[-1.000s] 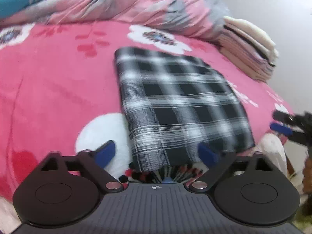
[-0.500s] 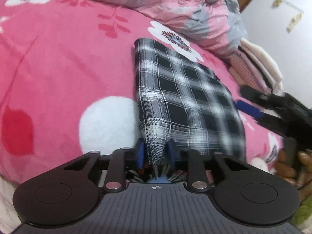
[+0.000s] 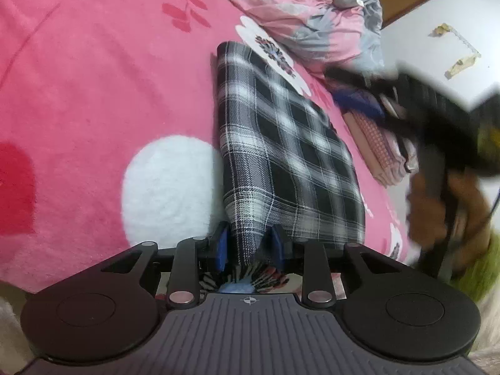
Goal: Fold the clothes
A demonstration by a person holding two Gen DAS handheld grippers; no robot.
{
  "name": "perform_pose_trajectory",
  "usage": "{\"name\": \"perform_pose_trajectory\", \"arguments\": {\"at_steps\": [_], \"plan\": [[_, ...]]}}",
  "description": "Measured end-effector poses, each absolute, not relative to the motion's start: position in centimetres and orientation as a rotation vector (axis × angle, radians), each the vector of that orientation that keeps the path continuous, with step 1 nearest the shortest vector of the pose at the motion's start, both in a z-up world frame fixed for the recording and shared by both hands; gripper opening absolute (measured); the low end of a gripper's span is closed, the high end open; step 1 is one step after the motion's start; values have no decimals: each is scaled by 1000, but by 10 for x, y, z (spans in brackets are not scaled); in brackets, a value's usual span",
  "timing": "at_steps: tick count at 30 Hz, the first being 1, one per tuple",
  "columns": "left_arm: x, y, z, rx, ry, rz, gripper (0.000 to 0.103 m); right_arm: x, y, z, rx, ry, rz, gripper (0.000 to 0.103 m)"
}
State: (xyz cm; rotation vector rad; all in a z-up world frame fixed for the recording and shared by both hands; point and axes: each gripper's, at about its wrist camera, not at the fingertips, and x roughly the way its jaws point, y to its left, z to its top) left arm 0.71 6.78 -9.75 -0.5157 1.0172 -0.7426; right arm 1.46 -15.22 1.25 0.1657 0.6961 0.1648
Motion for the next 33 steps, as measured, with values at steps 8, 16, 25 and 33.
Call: {"name": "perform_pose_trajectory", "arguments": {"at_steps": [8,16,25,33], "plan": [[5,70,-103,-512,970,-802,17,138,-116,-1,-23,964,180,55],[1,76,-111,-566,913,-862,12,184,-83,-33,-262,1129,31,44],[1,78,-114,-601,896,-899,9,188,-80,-40,-334,1120,-35,12],[2,80,-117,-594,907,-902,9,194,-83,-53,-296,1085,-50,11]]}}
